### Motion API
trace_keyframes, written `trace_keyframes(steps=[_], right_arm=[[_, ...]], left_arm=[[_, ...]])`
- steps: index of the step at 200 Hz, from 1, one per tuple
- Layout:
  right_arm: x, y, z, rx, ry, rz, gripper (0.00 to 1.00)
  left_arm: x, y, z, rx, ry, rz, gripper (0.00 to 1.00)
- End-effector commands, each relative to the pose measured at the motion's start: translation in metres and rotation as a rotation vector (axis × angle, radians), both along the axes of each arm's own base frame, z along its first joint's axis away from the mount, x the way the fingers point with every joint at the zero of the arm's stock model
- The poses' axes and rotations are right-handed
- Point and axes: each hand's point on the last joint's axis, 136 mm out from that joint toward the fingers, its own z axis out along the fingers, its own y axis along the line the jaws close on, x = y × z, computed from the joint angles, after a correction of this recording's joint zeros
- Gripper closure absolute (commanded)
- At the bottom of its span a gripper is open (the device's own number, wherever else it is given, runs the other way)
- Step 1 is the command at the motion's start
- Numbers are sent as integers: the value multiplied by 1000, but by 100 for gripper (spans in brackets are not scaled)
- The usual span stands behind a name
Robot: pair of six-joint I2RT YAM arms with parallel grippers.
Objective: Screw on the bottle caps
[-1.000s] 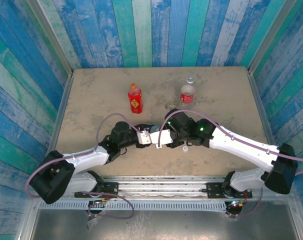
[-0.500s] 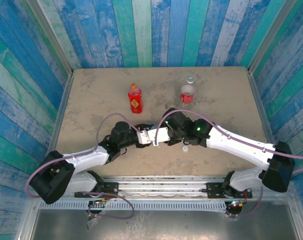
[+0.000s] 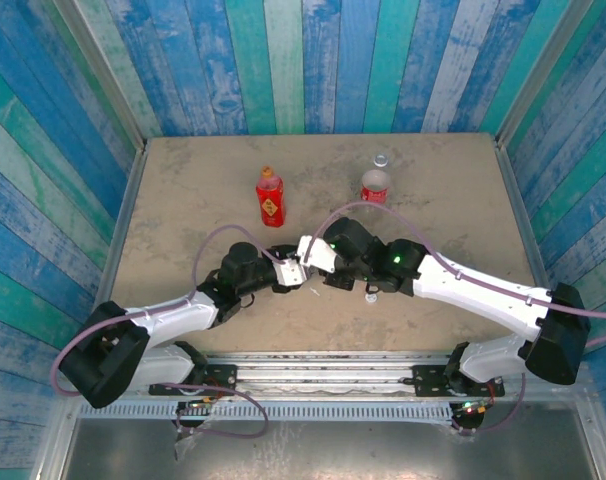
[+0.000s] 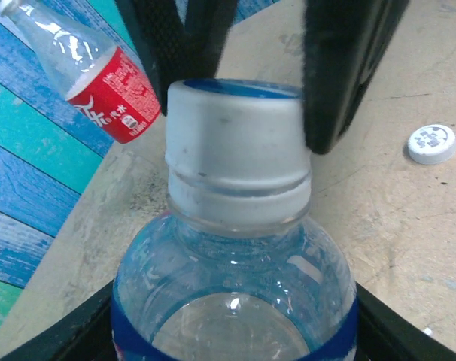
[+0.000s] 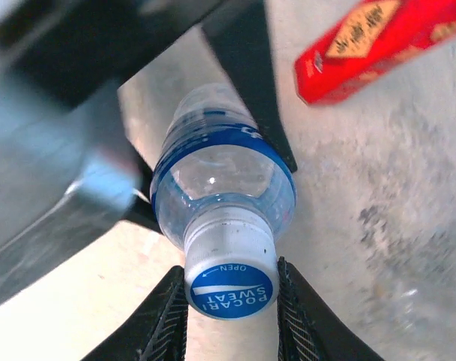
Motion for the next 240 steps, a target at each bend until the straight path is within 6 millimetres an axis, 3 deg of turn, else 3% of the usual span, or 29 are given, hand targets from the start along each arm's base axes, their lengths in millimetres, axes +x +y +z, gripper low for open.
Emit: trace_keyframes(steps=[1,17,29,50,68,83,100,133,156,206,240], right_arm=[[35,-1,44,462,200,-565,90],[24,19,38,621,455,-606,87],[20,24,40,622,487,-565,81],[19,11,34,466,349,-447,64],[8,1,23,286,220,-231,52],[-1,-13,15,116,94,-36,48],[5,-29,19,-13,-62,56,46],[-9,-34,4,-253,-228,410,40],[-12,-23,5,-296,-294,522,40],[-11,4,1,-274,-280,547,50],[-9,9,-1,-256,-258,523,66]], left_arm=[[-3,-5,10,-18,-18,-24,43],[-2,-5,10,-15,-19,-25,43],[0,-5,8,-5,-13,-20,43],[-1,-6,8,-7,-11,-25,43],[-3,-6,9,-11,-12,-31,43],[-4,-6,9,-12,-12,-35,43],[-4,-5,8,-10,-10,-35,43],[-5,-5,8,-9,-13,-39,42],[-5,-6,6,-4,-10,-40,42],[-5,-6,4,1,-4,-42,42],[-5,-6,5,0,-5,-42,42]])
